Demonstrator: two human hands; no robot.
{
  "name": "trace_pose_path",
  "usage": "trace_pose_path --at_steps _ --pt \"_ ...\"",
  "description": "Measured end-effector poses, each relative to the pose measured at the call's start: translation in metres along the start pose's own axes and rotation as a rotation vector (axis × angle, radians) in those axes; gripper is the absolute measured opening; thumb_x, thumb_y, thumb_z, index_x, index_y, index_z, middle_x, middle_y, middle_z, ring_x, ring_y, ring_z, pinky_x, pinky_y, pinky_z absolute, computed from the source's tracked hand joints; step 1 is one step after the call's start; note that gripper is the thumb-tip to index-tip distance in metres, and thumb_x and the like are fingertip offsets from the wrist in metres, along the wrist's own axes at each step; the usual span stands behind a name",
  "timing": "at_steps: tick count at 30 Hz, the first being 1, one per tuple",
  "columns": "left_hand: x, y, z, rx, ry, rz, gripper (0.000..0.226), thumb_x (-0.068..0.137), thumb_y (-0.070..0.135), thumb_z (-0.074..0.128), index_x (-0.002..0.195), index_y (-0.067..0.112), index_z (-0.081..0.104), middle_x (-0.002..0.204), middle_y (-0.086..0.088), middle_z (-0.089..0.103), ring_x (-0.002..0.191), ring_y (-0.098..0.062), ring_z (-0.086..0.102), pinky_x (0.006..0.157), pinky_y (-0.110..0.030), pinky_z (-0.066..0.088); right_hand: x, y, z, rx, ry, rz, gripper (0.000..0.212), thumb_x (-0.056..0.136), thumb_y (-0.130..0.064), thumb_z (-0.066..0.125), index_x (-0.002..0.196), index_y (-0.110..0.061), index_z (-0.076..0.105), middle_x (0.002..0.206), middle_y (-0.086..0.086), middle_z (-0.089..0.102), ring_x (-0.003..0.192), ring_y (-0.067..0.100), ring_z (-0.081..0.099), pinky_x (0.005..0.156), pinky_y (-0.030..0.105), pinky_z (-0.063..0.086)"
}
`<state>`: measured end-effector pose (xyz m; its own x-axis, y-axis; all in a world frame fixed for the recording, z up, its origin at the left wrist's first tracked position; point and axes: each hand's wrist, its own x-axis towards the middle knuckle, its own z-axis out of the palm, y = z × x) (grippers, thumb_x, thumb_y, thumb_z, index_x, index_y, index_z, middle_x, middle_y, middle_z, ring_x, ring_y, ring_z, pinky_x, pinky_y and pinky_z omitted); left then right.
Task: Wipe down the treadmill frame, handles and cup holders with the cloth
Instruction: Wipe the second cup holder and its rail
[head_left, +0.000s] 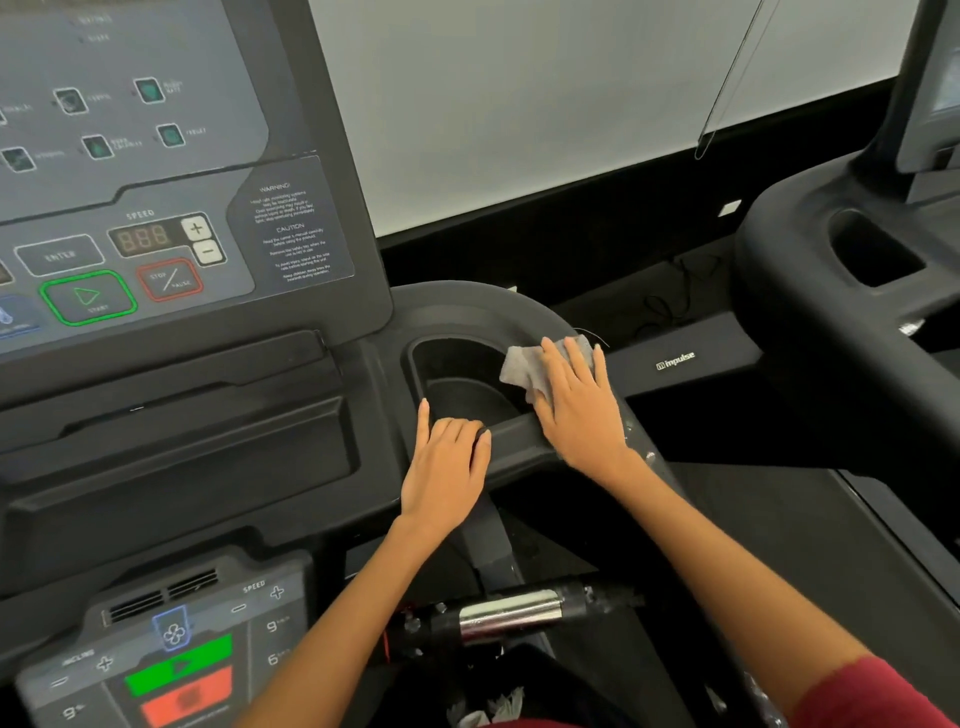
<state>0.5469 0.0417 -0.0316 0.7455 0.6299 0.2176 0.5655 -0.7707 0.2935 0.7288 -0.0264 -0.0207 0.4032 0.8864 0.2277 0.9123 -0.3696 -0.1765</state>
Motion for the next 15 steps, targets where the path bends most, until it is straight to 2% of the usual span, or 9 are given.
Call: trace_pose_path --at_steps 2,4,6,8,11,13,15 --pt "-0.001 0.0 0.001 -0.036 0.023 0.002 0.047 0.098 0.035 0.025 0.121 0.014 0.06 0.112 0.002 0.064 0.109 -0.012 0.057 0.119 -0.044 0.01 -0.018 -0.007 0.002 -0.05 0.04 0.054 0.034 0.095 -0.024 0.043 0.115 -0.002 0.058 0.143 0.017 0.047 0.138 0.037 0.036 0.115 0.055 0.025" --pt "-0.001 0.001 0.001 -0.113 0.034 -0.003 0.044 0.098 0.033 0.028 0.13 0.016 0.052 0.124 0.001 0.058 0.12 -0.011 0.05 0.119 -0.042 0.006 -0.034 -0.016 0.005 -0.004 0.117 0.093 0.019 0.092 -0.017 0.048 0.095 -0.003 0.06 0.137 0.022 0.05 0.132 0.04 0.043 0.112 0.054 0.032" --pt "-0.002 0.004 0.0 -0.221 0.036 -0.003 0.041 0.098 0.028 0.035 0.136 0.017 0.046 0.133 0.0 0.051 0.128 -0.01 0.042 0.119 -0.041 0.003 -0.044 -0.024 0.005 0.08 0.225 0.155 0.009 0.087 -0.011 0.059 0.088 -0.003 0.059 0.123 0.023 0.054 0.112 0.037 0.052 0.098 0.045 0.045" --pt "-0.001 0.01 -0.003 -0.367 0.004 0.008 0.043 0.099 0.021 0.041 0.142 0.018 0.038 0.143 0.0 0.04 0.136 -0.01 0.031 0.119 -0.037 0.008 -0.047 -0.033 0.004 0.098 0.295 0.25 0.009 0.082 -0.011 0.068 0.087 -0.005 0.062 0.106 0.018 0.054 0.094 0.028 0.048 0.081 0.037 0.045" --pt "0.003 0.018 -0.008 -0.539 -0.084 0.065 0.053 0.098 0.01 0.044 0.148 0.018 0.026 0.154 0.001 0.021 0.143 -0.007 0.015 0.117 -0.026 0.016 -0.04 -0.05 0.001 0.284 0.28 0.281 0.006 0.085 -0.012 0.068 0.089 -0.008 0.067 0.093 0.01 0.054 0.085 0.021 0.044 0.071 0.036 0.043" --pt "0.009 0.017 -0.011 -0.571 -0.122 0.116 0.06 0.095 0.003 0.044 0.149 0.014 0.021 0.158 -0.003 0.011 0.145 -0.008 0.005 0.118 -0.025 0.012 -0.033 -0.065 0.0 0.501 0.21 0.258 0.014 0.091 -0.012 0.058 0.1 -0.009 0.068 0.098 0.007 0.057 0.09 0.016 0.045 0.077 0.036 0.042" --pt "0.015 0.012 -0.014 -0.521 -0.127 0.17 0.06 0.094 0.007 0.04 0.149 0.011 0.016 0.159 -0.007 0.006 0.146 -0.012 -0.002 0.12 -0.035 0.009 -0.028 -0.074 -0.005 0.665 0.142 0.189 0.023 0.093 -0.009 0.051 0.109 -0.007 0.068 0.105 0.005 0.062 0.098 0.016 0.053 0.088 0.039 0.045"
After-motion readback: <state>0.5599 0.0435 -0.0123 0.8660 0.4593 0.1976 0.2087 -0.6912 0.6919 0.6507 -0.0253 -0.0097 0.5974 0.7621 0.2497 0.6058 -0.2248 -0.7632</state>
